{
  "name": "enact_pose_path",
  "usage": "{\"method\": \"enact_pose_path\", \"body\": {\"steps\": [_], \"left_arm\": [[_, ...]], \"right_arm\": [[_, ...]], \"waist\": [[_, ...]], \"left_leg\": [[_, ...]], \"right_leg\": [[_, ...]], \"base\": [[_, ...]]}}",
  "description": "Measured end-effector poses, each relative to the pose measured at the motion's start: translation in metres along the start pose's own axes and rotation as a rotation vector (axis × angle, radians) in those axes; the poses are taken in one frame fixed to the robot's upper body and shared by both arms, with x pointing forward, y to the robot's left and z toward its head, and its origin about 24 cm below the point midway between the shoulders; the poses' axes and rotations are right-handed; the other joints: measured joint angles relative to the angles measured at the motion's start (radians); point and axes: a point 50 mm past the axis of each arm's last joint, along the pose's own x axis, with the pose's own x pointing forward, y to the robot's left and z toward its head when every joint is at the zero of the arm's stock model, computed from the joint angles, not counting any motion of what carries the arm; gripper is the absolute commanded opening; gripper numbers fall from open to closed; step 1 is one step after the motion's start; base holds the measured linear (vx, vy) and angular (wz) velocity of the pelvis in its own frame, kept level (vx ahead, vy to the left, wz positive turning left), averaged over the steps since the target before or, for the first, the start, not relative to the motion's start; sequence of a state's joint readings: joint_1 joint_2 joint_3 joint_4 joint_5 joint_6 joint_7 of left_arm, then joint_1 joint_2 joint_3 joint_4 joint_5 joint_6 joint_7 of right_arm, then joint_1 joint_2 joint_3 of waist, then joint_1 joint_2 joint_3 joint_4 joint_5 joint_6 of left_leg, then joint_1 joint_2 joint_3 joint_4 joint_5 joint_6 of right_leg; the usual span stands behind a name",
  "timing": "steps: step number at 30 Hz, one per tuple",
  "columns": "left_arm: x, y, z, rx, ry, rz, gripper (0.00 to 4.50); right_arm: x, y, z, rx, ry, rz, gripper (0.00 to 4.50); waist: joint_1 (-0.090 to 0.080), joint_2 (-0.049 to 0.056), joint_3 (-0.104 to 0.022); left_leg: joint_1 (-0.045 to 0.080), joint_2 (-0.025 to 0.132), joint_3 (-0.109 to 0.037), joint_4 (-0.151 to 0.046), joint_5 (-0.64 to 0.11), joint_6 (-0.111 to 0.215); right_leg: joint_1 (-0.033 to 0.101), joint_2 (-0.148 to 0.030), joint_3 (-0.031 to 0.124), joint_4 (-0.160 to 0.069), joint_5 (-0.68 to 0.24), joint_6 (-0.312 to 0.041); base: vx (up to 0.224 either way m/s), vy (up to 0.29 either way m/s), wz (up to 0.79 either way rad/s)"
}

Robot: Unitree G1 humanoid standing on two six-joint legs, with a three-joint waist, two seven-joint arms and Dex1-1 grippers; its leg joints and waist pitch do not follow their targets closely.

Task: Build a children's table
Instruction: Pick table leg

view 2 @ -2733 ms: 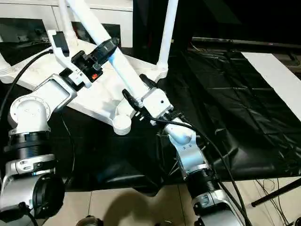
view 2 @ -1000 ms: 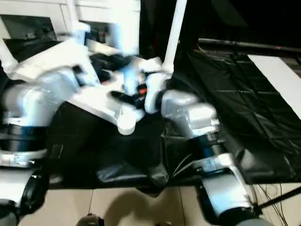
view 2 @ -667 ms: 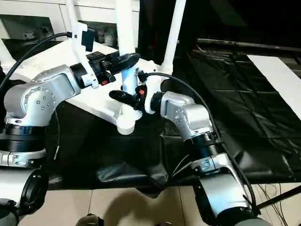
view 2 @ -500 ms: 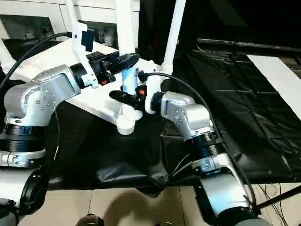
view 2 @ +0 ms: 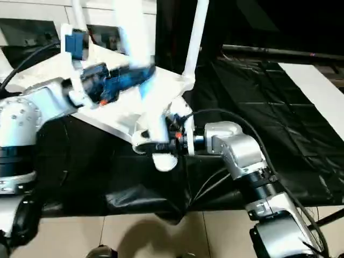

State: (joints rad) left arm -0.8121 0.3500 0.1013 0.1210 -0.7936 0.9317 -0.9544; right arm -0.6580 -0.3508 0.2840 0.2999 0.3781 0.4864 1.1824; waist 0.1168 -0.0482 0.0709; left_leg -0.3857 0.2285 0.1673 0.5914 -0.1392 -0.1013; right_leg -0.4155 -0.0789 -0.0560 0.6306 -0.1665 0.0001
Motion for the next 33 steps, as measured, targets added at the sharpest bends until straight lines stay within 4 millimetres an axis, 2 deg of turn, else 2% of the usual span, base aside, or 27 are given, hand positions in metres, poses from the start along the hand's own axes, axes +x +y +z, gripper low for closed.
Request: {"method": "enact_pose_path", "body": {"steps": [2, 3, 8, 17, 18, 23, 25, 33], "left_arm": [[0.001, 0.001, -0.002, -0.004, 0.005, 0.009, 3.40], [0.002, 0.002, -0.002, -0.009, -0.003, 0.020, 3.10], [0.001, 0.008, 0.001, -0.037, -0.059, 0.069, 2.82], [0.003, 0.008, 0.001, -0.049, -0.092, 0.055, 2.03], [0.004, 0.008, 0.001, -0.047, -0.095, 0.058, 1.97], [0.001, 0.014, 0.004, -0.009, -0.105, 0.151, 1.83], [0.002, 0.016, 0.004, 0.022, -0.107, 0.194, 1.76], [0.015, 0.025, 0.011, 0.206, -0.078, 0.496, 1.72]], "right_arm": [[0.001, 0.000, 0.000, -0.011, -0.002, 0.003, 1.91], [0.001, 0.000, 0.000, -0.012, -0.001, 0.002, 1.91], [0.000, -0.002, -0.002, -0.008, 0.007, -0.008, 1.91], [-0.001, -0.003, -0.001, -0.026, 0.003, -0.016, 1.90], [-0.002, -0.003, -0.001, -0.026, 0.001, -0.017, 2.46], [-0.003, -0.002, 0.002, -0.034, -0.019, -0.010, 2.80], [-0.003, -0.004, 0.003, -0.052, -0.025, -0.042, 3.01], [0.015, -0.023, 0.023, -0.048, -0.167, -0.388, 3.04]], "waist": [[0.003, 0.000, 0.000], [0.003, 0.000, 0.000], [-0.001, 0.000, 0.000], [-0.001, 0.000, 0.000], [-0.001, 0.000, 0.000], [-0.003, 0.000, 0.000], [-0.002, -0.001, 0.000], [-0.006, -0.002, -0.001]], "left_leg": [[0.000, 0.000, 0.000, 0.000, 0.000, 0.000], [0.000, 0.000, 0.000, 0.000, 0.000, 0.000], [0.000, 0.000, 0.000, 0.000, 0.000, 0.000], [0.000, 0.000, 0.000, 0.000, 0.000, 0.000], [0.000, 0.000, 0.000, 0.000, 0.000, 0.000], [0.000, 0.000, 0.000, 0.000, 0.000, 0.000], [0.000, 0.000, 0.000, 0.000, 0.000, 0.000], [-0.001, 0.000, 0.000, 0.000, 0.000, 0.000]], "right_leg": [[0.000, 0.000, 0.000, 0.000, 0.000, 0.000], [0.000, 0.000, 0.000, 0.000, 0.000, 0.000], [0.000, 0.000, 0.000, 0.000, 0.000, 0.000], [0.000, 0.000, 0.000, 0.000, 0.000, 0.000], [0.001, 0.000, 0.000, 0.000, 0.000, 0.000], [0.000, 0.000, 0.000, 0.000, 0.000, 0.000], [0.000, 0.000, 0.000, 0.000, 0.000, 0.000], [0.000, 0.000, 0.000, 0.000, 0.000, 0.000]], "base": [[0.000, 0.000, 0.00], [0.000, 0.000, 0.00], [0.000, 0.000, 0.00], [0.000, 0.000, 0.00], [0.000, 0.000, 0.00], [0.000, 0.000, 0.00], [0.000, 0.000, 0.00], [0.000, 0.000, 0.00]]}}
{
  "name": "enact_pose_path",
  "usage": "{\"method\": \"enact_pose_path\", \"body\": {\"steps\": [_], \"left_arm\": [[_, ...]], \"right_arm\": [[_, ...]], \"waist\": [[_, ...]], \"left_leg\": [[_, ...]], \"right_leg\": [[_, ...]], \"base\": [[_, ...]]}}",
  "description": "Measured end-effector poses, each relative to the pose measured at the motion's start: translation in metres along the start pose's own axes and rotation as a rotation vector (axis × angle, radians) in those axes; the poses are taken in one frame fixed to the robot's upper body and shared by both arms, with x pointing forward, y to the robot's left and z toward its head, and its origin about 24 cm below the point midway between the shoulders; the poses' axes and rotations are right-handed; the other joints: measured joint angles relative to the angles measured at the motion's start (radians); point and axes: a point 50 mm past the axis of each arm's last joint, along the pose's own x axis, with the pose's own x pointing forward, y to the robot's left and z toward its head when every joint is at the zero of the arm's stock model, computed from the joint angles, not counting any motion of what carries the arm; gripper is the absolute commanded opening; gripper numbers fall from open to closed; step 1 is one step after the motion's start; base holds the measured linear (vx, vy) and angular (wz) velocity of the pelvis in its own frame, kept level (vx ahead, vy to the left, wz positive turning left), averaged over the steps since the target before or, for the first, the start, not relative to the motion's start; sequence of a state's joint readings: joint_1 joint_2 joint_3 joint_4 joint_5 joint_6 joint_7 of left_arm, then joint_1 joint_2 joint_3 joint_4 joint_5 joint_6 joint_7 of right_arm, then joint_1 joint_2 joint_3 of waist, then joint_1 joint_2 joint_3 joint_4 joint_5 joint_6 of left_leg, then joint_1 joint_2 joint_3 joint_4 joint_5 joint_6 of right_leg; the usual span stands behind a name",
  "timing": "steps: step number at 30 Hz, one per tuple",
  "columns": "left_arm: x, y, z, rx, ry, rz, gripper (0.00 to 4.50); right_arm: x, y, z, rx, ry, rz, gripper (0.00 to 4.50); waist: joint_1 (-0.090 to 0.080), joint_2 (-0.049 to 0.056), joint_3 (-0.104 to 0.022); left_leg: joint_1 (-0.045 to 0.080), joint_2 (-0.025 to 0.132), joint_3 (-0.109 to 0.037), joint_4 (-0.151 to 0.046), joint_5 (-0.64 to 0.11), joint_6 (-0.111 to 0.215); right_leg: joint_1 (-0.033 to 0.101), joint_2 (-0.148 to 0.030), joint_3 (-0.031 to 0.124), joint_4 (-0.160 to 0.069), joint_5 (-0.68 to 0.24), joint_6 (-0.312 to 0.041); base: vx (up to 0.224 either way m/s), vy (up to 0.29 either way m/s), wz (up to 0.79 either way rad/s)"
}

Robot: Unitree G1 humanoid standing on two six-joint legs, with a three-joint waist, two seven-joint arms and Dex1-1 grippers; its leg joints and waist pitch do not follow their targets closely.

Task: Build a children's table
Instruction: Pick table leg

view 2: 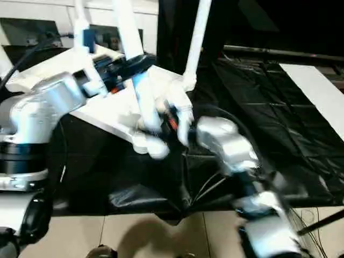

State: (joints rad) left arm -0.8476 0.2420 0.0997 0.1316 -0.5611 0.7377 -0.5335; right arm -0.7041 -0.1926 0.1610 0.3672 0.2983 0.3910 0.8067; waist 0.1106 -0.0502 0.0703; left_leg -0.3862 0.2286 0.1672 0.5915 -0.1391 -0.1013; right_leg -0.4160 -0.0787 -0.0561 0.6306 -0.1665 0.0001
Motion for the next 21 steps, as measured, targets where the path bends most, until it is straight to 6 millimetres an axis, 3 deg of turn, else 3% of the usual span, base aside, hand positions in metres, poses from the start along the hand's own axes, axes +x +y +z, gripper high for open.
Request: {"method": "enact_pose_path", "body": {"steps": [5, 8, 19, 21], "left_arm": [[0.008, -0.010, -0.001, 0.044, 0.001, 0.039, 1.72], [0.010, -0.013, 0.000, 0.077, 0.008, 0.066, 1.72], [0.012, -0.013, -0.001, 0.097, 0.003, 0.100, 1.72], [0.011, -0.014, 0.000, 0.085, 0.002, 0.084, 2.28]], "right_arm": [[0.020, 0.004, -0.006, 0.056, -0.013, -0.127, 3.04], [0.029, 0.004, -0.013, 0.059, 0.016, -0.221, 2.76], [0.032, 0.004, -0.014, 0.042, 0.027, -0.269, 1.89], [0.031, 0.004, -0.013, 0.041, 0.024, -0.237, 1.87]], "waist": [[0.001, -0.001, 0.000], [0.000, -0.001, 0.000], [-0.001, -0.002, 0.000], [-0.001, -0.002, 0.000]], "left_leg": [[-0.001, 0.000, 0.000, -0.001, 0.000, 0.000], [-0.001, 0.000, 0.000, -0.001, 0.000, 0.000], [-0.001, 0.000, 0.000, -0.001, 0.000, 0.000], [-0.002, 0.000, 0.000, -0.001, 0.000, 0.000]], "right_leg": [[-0.001, 0.000, 0.000, 0.000, 0.000, 0.001], [-0.001, 0.000, 0.000, 0.000, 0.000, 0.000], [-0.001, 0.000, 0.000, 0.000, 0.000, 0.001], [-0.001, 0.000, 0.000, 0.000, 0.000, 0.001]], "base": [[0.000, 0.000, 0.00], [0.000, 0.000, 0.00], [0.000, 0.000, 0.00], [0.000, 0.000, 0.00]]}}
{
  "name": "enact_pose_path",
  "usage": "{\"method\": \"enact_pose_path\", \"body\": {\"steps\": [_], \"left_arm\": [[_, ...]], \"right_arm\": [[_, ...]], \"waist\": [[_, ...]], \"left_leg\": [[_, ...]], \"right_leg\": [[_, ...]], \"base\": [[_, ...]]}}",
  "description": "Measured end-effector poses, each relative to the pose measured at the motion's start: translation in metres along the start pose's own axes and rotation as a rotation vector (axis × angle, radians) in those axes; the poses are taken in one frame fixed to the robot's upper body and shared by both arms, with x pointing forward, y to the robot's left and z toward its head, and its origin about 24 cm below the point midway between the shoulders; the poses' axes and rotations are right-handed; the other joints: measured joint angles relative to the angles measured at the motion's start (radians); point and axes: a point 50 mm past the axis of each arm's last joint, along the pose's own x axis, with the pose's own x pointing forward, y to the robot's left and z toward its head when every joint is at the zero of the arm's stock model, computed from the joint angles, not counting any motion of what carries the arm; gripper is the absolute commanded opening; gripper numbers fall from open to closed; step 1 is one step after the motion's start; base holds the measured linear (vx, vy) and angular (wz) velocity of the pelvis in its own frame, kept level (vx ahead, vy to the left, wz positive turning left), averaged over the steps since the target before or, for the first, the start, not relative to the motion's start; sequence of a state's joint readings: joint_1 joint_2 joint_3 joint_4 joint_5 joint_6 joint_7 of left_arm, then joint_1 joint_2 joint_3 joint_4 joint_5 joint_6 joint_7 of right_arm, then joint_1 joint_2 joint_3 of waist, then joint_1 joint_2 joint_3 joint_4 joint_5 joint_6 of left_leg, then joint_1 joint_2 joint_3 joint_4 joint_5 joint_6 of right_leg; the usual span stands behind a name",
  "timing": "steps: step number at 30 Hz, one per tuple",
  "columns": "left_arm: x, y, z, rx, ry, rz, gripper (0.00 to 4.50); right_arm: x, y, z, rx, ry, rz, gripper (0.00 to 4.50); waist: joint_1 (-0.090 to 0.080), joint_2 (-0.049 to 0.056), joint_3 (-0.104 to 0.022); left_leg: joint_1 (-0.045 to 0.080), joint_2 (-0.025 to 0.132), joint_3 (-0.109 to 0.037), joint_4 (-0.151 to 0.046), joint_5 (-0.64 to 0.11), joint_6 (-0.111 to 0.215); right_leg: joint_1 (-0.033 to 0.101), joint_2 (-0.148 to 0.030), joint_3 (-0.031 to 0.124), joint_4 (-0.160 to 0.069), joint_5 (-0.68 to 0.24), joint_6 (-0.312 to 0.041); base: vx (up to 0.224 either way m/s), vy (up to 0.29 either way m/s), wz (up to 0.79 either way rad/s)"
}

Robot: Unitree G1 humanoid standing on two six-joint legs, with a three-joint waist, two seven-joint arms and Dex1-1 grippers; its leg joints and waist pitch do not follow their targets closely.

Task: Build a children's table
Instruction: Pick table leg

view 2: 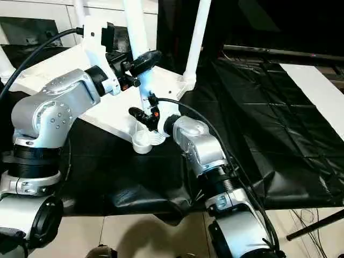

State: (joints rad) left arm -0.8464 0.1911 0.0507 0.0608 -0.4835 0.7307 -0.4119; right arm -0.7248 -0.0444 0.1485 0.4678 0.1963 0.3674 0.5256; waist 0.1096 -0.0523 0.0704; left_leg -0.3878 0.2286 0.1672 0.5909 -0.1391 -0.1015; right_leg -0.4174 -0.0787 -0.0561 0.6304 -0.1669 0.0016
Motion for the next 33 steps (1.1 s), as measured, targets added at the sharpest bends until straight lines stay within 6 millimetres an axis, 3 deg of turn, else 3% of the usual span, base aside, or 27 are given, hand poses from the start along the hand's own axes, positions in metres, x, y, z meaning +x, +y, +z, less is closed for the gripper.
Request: {"method": "enact_pose_path", "body": {"steps": [10, 14, 17, 18, 26, 33], "left_arm": [[-0.015, -0.009, 0.008, -0.158, 0.001, -0.396, 2.87], [-0.038, -0.005, 0.011, -0.124, 0.070, -0.543, 2.87], [-0.044, -0.007, 0.003, -0.139, 0.105, -0.603, 2.87], [-0.044, -0.010, 0.000, -0.150, 0.115, -0.633, 2.59], [-0.038, -0.016, -0.004, -0.218, 0.086, -0.680, 1.97], [-0.037, -0.015, -0.005, -0.234, 0.085, -0.678, 1.79]], "right_arm": [[-0.043, 0.009, 0.006, 0.029, -0.008, 0.513, 1.78], [-0.062, 0.005, 0.000, 0.016, 0.041, 0.621, 1.78], [-0.066, 0.007, 0.003, 0.014, 0.034, 0.672, 1.77], [-0.066, 0.011, 0.005, 0.010, 0.028, 0.696, 1.77], [-0.068, 0.015, 0.007, 0.032, 0.024, 0.755, 1.77], [-0.069, 0.014, 0.007, 0.035, 0.030, 0.761, 1.76]], "waist": [[0.005, -0.006, -0.001], [0.002, -0.006, -0.001], [0.004, -0.006, -0.001], [0.006, -0.006, -0.001], [0.017, -0.009, -0.002], [0.020, -0.009, -0.002]], "left_leg": [[0.001, 0.000, 0.000, 0.000, 0.000, 0.001], [0.003, 0.000, 0.000, 0.000, 0.000, 0.000], [0.002, 0.000, 0.000, 0.000, 0.000, 0.000], [0.002, 0.000, 0.000, 0.001, 0.000, 0.000], [0.003, 0.000, 0.000, 0.002, 0.000, 0.000], [0.002, 0.000, 0.000, 0.001, 0.000, 0.000]], "right_leg": [[0.001, 0.000, 0.000, 0.000, 0.000, 0.000], [0.001, 0.000, 0.000, 0.000, 0.000, -0.001], [0.001, 0.000, 0.000, 0.001, 0.000, -0.001], [0.001, 0.000, 0.000, 0.001, 0.001, -0.001], [0.003, 0.000, 0.000, 0.001, 0.001, -0.001], [0.002, 0.000, 0.000, 0.001, 0.001, -0.001]], "base": [[0.000, 0.000, 0.00], [0.000, 0.000, 0.00], [0.000, 0.000, 0.00], [0.000, 0.000, 0.00], [0.000, 0.000, 0.00], [0.000, 0.000, 0.00]]}}
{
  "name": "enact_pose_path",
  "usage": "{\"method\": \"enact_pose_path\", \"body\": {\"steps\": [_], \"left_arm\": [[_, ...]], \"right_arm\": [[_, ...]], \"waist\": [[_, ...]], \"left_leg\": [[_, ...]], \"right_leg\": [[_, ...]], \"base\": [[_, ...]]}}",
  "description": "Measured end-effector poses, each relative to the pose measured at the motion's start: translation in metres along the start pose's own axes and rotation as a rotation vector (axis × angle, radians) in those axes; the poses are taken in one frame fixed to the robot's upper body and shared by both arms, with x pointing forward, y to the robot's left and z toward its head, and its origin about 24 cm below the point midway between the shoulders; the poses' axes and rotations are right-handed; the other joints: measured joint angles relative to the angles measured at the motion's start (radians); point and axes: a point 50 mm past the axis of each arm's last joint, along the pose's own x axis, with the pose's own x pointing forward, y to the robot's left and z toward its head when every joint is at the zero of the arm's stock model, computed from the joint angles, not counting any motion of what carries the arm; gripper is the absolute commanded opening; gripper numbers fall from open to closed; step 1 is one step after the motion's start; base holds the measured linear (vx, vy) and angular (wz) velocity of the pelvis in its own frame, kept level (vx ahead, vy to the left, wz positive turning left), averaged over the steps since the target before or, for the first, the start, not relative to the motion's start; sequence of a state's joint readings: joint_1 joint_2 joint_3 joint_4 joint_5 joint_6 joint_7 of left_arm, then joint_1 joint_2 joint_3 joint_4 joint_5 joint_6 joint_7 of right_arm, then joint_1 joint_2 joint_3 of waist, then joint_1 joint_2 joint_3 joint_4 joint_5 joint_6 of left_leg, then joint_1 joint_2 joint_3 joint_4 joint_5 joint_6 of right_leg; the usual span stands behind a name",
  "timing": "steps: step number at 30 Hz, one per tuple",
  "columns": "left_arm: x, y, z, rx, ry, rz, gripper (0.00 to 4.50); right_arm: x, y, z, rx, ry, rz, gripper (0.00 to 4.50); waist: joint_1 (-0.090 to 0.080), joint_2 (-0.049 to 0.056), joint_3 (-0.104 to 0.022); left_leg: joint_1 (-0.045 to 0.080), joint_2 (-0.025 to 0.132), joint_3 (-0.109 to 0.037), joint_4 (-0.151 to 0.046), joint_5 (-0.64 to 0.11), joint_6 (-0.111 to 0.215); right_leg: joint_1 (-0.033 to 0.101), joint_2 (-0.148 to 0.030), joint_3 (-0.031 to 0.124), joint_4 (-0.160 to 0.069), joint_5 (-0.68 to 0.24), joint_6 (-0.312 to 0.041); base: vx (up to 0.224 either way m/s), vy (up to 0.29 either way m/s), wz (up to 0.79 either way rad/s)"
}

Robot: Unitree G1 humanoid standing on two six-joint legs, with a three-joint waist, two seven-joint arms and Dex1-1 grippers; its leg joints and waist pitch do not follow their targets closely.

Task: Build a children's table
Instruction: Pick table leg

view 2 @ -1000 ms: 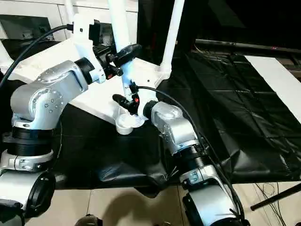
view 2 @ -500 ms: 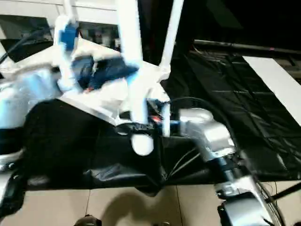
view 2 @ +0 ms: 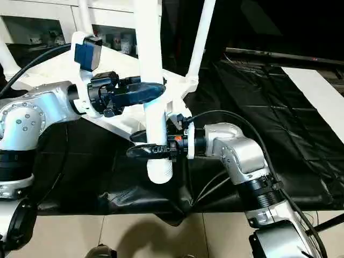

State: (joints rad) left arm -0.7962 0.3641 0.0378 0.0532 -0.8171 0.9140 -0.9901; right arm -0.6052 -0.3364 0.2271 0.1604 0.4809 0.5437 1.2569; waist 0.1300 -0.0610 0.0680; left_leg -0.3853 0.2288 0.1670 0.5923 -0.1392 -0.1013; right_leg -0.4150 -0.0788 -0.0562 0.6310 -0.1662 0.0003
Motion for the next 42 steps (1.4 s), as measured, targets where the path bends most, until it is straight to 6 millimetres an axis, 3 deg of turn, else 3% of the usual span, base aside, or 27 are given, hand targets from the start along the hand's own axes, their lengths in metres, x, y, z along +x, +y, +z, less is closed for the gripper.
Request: {"method": "enact_pose_path", "body": {"steps": [3, 5, 8, 10, 13, 20, 26, 35, 40, 42], "left_arm": [[0.000, 0.000, 0.001, -0.001, -0.007, 0.003, 1.79], [0.000, 0.001, 0.001, 0.003, -0.010, 0.012, 1.79], [-0.005, 0.004, 0.005, 0.027, -0.044, 0.064, 1.79], [-0.004, 0.006, 0.007, 0.053, -0.062, 0.107, 1.75], [-0.001, 0.011, 0.008, 0.085, -0.088, 0.203, 1.75], [0.009, 0.028, 0.005, 0.203, -0.095, 0.524, 1.75], [0.007, 0.037, 0.008, 0.304, -0.100, 0.774, 1.75], [0.010, 0.037, 0.009, 0.327, -0.113, 0.824, 1.75], [0.011, 0.035, 0.010, 0.334, -0.119, 0.816, 1.75], [0.012, 0.034, 0.010, 0.318, -0.118, 0.803, 2.45]], "right_arm": [[0.001, -0.001, 0.001, -0.012, 0.000, -0.006, 1.76], [0.002, -0.002, 0.001, -0.008, -0.006, -0.010, 2.32], [0.006, -0.004, 0.002, -0.036, -0.014, -0.030, 2.52], [0.008, -0.008, 0.001, -0.077, -0.013, -0.097, 2.88], [0.016, -0.019, -0.001, -0.112, -0.031, -0.251, 2.91], [0.034, -0.039, -0.013, -0.046, -0.052, -0.561, 2.91], [0.046, -0.058, -0.012, -0.023, -0.075, -0.810, 2.74], [0.052, -0.058, -0.011, -0.024, -0.098, -0.816, 1.99], [0.045, -0.058, -0.010, -0.041, -0.104, -0.763, 1.90], [0.041, -0.058, -0.010, -0.049, -0.095, -0.735, 1.89]], "waist": [[0.003, 0.000, 0.000], [0.005, 0.000, 0.000], [0.008, 0.001, 0.000], [0.009, 0.001, 0.000], [0.011, 0.001, 0.000], [0.008, 0.001, 0.000], [-0.005, 0.000, 0.000], [-0.016, 0.000, 0.000], [-0.016, 0.000, 0.000], [-0.017, 0.000, 0.000]], "left_leg": [[0.000, 0.000, 0.000, 0.000, 0.000, 0.000], [0.000, 0.000, 0.000, 0.000, 0.000, 0.000], [0.001, 0.000, 0.000, 0.000, 0.000, 0.000], [0.001, 0.000, 0.000, 0.000, 0.000, 0.000], [0.001, 0.000, 0.000, 0.000, 0.000, 0.000], [0.000, 0.000, -0.001, -0.001, 0.000, -0.001], [-0.001, 0.000, -0.001, -0.001, 0.000, -0.001], [-0.002, 0.000, -0.001, -0.002, 0.000, -0.001], [-0.002, 0.000, -0.001, -0.001, 0.000, -0.001], [-0.002, 0.000, -0.001, -0.001, 0.000, -0.001]], "right_leg": [[0.000, 0.000, 0.000, 0.000, 0.000, 0.000], [0.000, 0.000, 0.000, 0.000, 0.000, 0.000], [0.000, 0.000, 0.000, 0.000, 0.000, 0.000], [0.000, 0.000, 0.000, 0.000, 0.000, 0.000], [0.000, 0.000, 0.000, 0.000, 0.000, 0.000], [0.000, 0.000, 0.000, 0.000, 0.000, 0.000], [-0.001, 0.000, 0.000, 0.000, -0.001, 0.002], [-0.002, 0.000, 0.000, 0.000, -0.001, 0.002], [-0.002, 0.000, 0.000, -0.001, -0.001, 0.002], [-0.002, 0.000, 0.000, 0.000, 0.000, 0.002]], "base": [[0.000, 0.000, 0.00], [0.000, 0.000, 0.00], [0.000, 0.000, 0.00], [0.000, 0.000, 0.00], [0.000, 0.000, 0.00], [0.000, 0.000, 0.00], [0.000, 0.000, 0.00], [0.000, 0.000, 0.00], [0.000, 0.000, 0.00], [0.000, 0.000, 0.00]]}}
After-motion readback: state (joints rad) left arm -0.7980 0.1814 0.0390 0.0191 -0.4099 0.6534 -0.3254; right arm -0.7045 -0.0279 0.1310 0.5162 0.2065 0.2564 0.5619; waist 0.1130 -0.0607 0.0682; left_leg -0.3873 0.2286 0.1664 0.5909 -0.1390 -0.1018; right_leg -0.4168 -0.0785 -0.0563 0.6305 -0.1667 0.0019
